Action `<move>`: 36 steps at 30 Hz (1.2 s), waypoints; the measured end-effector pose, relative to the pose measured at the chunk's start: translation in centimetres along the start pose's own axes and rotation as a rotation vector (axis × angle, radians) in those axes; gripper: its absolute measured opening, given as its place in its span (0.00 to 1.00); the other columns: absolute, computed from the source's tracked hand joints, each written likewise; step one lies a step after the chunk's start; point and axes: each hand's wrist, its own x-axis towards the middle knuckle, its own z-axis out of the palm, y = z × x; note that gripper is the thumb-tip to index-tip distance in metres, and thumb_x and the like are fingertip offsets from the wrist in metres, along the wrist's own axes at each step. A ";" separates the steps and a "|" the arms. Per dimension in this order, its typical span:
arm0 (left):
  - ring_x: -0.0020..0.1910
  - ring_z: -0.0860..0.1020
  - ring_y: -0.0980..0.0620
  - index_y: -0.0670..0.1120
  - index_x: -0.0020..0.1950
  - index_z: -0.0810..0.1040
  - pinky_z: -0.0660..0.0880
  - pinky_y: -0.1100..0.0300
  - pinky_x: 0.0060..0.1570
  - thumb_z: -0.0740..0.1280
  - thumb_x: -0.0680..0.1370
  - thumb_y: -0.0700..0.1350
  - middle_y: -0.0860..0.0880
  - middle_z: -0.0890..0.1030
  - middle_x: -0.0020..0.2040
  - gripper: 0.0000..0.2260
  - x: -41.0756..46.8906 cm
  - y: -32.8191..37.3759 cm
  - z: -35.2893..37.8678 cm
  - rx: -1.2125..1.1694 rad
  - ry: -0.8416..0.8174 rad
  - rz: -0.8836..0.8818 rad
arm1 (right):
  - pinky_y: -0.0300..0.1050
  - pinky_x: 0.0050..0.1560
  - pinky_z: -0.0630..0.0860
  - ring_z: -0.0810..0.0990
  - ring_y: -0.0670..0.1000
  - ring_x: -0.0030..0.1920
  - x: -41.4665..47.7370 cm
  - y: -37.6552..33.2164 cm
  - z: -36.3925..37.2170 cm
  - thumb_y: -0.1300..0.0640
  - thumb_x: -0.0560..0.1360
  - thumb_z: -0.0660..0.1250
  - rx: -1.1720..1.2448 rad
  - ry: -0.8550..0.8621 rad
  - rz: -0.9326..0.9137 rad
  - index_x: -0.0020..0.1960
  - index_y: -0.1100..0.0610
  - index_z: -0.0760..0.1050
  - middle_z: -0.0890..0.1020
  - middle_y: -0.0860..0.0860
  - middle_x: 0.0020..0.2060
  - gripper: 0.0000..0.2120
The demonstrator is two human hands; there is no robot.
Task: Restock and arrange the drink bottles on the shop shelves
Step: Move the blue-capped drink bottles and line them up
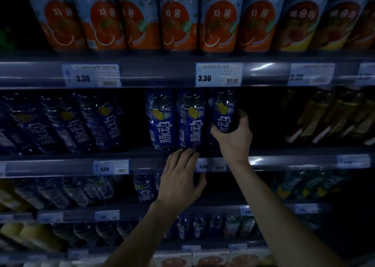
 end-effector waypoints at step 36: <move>0.65 0.71 0.43 0.42 0.65 0.74 0.70 0.46 0.64 0.67 0.73 0.52 0.45 0.76 0.63 0.23 0.0 0.4 -0.4 -0.076 -0.027 -0.061 | 0.33 0.49 0.74 0.78 0.47 0.54 -1.3 0.9 -0.9 0.49 0.68 0.76 -0.126 -0.096 -0.005 0.63 0.56 0.71 0.78 0.51 0.55 0.28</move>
